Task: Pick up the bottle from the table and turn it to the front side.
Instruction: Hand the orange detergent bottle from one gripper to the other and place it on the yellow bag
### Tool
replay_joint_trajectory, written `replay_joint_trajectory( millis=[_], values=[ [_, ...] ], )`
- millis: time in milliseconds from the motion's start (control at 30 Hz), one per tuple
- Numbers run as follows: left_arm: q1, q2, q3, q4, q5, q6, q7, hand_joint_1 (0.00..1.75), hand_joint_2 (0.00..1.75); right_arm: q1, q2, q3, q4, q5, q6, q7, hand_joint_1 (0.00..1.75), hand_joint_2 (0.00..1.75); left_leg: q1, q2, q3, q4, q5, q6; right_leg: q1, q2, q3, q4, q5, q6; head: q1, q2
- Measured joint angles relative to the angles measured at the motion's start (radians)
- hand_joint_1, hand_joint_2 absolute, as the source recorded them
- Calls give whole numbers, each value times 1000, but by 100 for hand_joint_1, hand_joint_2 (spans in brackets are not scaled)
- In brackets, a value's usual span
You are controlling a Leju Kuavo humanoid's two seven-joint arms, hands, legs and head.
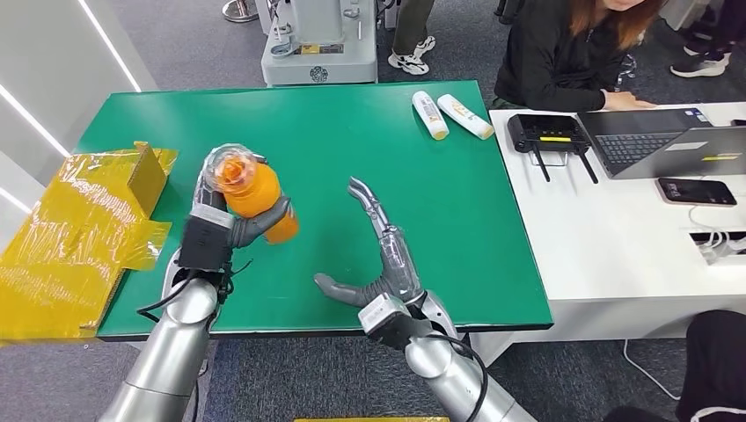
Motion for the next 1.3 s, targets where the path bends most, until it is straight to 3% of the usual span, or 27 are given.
replay_joint_trajectory(
  millis=[267,533,733,900,1300],
  values=[
    [-186,37,-76,142,-578,275,122,175,175,30,-42,43,-114,-24,-41,-9,0,175,0,0,0,0,0,0,0,0,0,0,0,0,0,0],
    [-332,46,-139,350,-790,330,222,175,175,40,-61,57,-163,-26,-51,-8,0,175,0,1,0,0,1,0,0,1,0,0,1,-1,0,0],
    [-413,57,-177,541,-960,302,336,175,175,70,-68,57,-191,-32,-60,-18,0,175,0,1,0,0,1,-1,0,1,0,0,1,-1,0,0],
    [-456,79,-209,668,-1058,209,473,175,175,95,-74,57,-205,-26,-63,-22,0,175,0,2,0,0,1,-1,0,2,-1,0,1,-1,0,0],
    [-524,153,-231,788,-1126,129,692,175,175,134,-76,40,-216,-3,-62,-20,0,175,0,2,-1,0,1,-1,0,2,-1,0,1,-1,0,0]
  ],
)
